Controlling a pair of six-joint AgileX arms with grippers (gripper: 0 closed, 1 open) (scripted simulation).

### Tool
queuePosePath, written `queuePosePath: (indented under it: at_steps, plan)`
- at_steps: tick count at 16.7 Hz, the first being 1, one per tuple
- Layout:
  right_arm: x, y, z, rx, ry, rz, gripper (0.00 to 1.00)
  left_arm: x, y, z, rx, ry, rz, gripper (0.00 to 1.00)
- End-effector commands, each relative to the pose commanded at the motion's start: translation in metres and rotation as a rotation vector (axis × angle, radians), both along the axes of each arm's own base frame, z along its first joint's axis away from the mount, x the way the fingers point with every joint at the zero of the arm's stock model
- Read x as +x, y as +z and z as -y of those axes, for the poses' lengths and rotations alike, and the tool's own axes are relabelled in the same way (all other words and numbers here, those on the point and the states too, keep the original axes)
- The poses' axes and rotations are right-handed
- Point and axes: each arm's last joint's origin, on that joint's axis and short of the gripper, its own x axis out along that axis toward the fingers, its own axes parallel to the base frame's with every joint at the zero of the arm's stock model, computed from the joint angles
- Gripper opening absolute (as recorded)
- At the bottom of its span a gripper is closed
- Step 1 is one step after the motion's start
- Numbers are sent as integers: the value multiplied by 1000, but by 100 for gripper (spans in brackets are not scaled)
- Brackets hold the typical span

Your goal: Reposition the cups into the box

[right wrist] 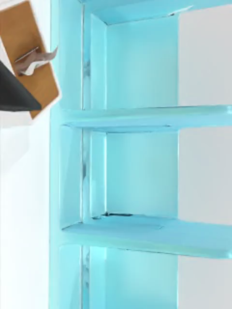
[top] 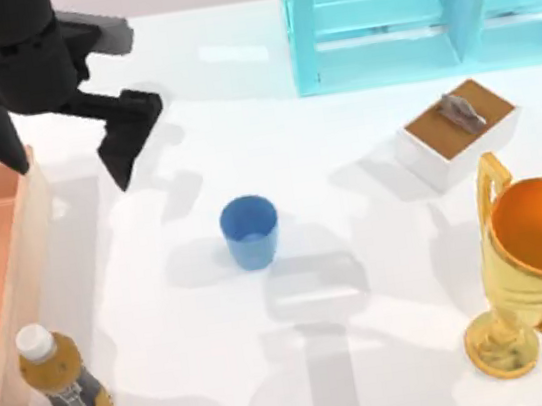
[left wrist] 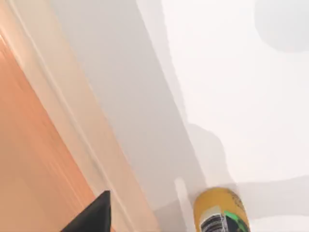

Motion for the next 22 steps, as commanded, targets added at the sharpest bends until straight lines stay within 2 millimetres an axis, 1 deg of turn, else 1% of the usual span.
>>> queuePosePath:
  at_steps: [2, 3, 4, 5, 6, 7, 8, 12, 14, 15, 17, 22]
  plan:
    - [0, 0, 0, 0, 0, 0, 100, -1, -15, 64, -5, -74, 14, 100]
    - [0, 0, 0, 0, 0, 0, 100, -4, -21, 90, -9, -99, 23, 100]
    - [0, 0, 0, 0, 0, 0, 100, -8, -26, 112, -15, -118, 32, 100]
    - [0, 0, 0, 0, 0, 0, 100, -12, -31, 129, -20, -132, 40, 100]
    - [0, 0, 0, 0, 0, 0, 100, -15, -34, 142, -24, -141, 46, 100]
    - [0, 0, 0, 0, 0, 0, 100, -17, -37, 150, -27, -147, 50, 100]
    - [0, 0, 0, 0, 0, 0, 100, -18, -37, 152, -28, -148, 52, 100]
    - [0, 0, 0, 0, 0, 0, 100, -18, -37, 151, -28, -147, 50, 100]
    - [0, 0, 0, 0, 0, 0, 100, -18, -41, 151, -27, -148, 49, 100]
    - [0, 0, 0, 0, 0, 0, 100, -17, -48, 152, -27, -148, 49, 100]
    - [0, 0, 0, 0, 0, 0, 100, -16, -67, 153, -27, -148, 50, 100]
    - [0, 0, 0, 0, 0, 0, 100, -16, -125, 154, -31, -148, 55, 100]
